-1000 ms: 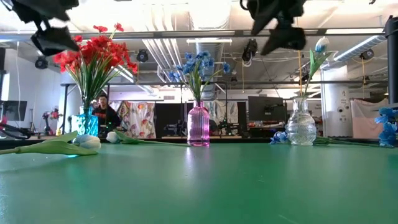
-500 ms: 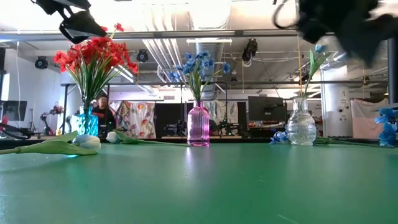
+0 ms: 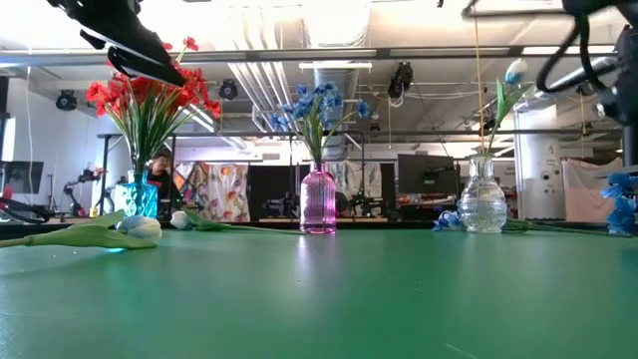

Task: Sort flowers into vase by color
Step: Put the bottom blue flowers into the purple vase

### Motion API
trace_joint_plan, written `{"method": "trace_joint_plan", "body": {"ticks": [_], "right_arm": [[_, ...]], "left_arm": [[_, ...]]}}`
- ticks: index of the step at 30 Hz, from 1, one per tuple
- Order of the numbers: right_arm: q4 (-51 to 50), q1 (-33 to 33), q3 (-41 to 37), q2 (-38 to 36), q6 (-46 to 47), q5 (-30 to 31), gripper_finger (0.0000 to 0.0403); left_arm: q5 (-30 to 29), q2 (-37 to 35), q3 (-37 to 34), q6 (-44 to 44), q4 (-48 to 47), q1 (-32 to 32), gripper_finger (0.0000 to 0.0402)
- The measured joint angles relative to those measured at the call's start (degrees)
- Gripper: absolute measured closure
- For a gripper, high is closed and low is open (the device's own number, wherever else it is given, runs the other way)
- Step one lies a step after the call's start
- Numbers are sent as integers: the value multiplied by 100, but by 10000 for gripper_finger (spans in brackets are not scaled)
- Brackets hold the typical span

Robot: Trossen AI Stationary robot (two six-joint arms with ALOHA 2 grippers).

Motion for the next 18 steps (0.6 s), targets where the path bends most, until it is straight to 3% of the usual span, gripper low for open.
{"method": "trace_joint_plan", "body": {"ticks": [9,18], "right_arm": [[1430,282,-915,0,412,-163,100],[2147,419,-1411,-9,411,130,117]], "left_arm": [[-108,-122,2,-72,-9,4,125],[-147,-110,2,-50,-12,0,125]]}}
